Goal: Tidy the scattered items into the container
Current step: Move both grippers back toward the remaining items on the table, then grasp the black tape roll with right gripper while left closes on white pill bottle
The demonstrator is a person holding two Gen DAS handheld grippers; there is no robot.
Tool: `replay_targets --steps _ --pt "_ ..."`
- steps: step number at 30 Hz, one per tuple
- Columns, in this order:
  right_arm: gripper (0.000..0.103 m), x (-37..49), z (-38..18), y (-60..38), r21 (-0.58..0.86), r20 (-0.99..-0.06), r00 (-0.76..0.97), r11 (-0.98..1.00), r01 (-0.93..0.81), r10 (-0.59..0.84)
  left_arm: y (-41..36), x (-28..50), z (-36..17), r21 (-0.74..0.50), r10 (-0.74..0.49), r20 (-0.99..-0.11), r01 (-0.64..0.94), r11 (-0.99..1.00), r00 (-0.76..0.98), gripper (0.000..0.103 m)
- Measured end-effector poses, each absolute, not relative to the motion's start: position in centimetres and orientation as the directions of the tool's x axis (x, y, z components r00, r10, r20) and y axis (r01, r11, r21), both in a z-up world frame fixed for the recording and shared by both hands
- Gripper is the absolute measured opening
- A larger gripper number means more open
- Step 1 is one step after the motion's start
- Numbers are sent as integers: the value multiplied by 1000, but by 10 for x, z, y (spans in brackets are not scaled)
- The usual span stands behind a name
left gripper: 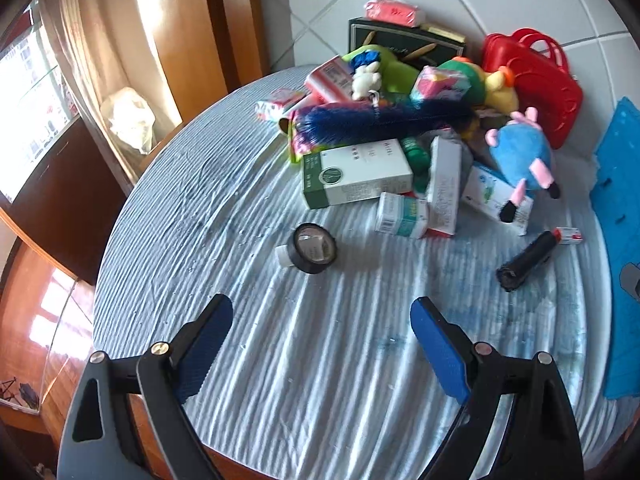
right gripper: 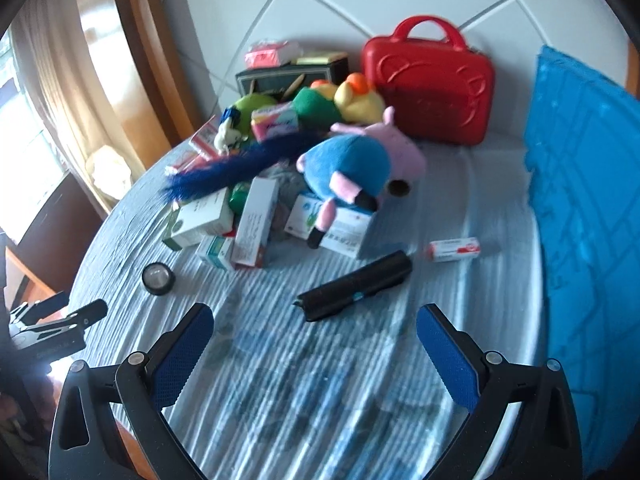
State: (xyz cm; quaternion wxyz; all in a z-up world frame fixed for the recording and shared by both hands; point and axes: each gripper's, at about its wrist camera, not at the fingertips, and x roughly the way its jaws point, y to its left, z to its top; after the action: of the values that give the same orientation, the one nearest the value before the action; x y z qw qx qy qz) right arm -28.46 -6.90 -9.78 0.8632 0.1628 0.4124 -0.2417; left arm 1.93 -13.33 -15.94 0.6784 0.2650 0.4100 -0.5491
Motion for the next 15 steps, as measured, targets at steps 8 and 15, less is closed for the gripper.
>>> replay_targets --steps 8,15 --pt "103 -205 -137 -29 108 -822 538 876 470 -188 -168 75 -218 -20 -499 -860 970 241 106 91" --pt "72 -143 -174 6 174 -837 530 851 495 -136 -197 90 -273 -56 -474 -880 998 27 -36 61"
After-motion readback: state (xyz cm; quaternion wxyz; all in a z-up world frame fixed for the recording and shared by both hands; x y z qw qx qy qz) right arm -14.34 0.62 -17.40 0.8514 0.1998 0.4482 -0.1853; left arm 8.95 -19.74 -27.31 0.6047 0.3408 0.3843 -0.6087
